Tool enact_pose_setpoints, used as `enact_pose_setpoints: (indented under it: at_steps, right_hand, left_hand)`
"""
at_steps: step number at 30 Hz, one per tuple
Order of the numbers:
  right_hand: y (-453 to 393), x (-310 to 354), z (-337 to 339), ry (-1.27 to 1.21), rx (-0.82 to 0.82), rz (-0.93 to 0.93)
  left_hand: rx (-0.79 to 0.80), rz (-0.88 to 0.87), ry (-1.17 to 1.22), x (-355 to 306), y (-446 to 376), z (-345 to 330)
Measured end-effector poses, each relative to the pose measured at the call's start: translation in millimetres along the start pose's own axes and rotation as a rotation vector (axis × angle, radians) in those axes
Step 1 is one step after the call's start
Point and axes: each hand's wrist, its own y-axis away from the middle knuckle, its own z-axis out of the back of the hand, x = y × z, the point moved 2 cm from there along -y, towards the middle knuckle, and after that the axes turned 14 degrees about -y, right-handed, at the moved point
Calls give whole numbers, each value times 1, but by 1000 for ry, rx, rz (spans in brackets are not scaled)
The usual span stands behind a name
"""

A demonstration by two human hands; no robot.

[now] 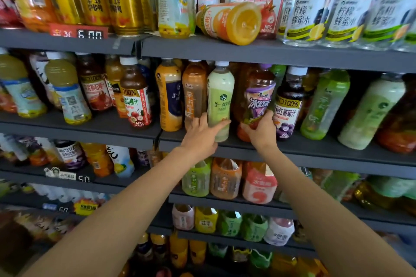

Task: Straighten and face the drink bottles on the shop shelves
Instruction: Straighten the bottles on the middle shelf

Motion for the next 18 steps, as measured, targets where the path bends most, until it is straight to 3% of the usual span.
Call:
enact_pose_setpoints:
  at_steps: [3, 5, 11, 15, 18]
  right_hand:
    - [5, 4, 6, 200, 81, -28]
    - [12, 8, 11, 257, 104, 4]
    - [21, 39, 29, 438, 261, -21]
    - [22, 118, 56, 531, 191, 211]
    - [10, 196, 70, 348, 103, 409]
  left_hand:
    - [25, 30, -51, -7, 4, 4]
    - [-47, 40, -56, -7, 10, 10]
    - [-605, 14, 170, 13, 22, 52]
    - [-866, -2, 338, 22, 15, 123]
    - [-820, 109, 509, 31, -4, 174]
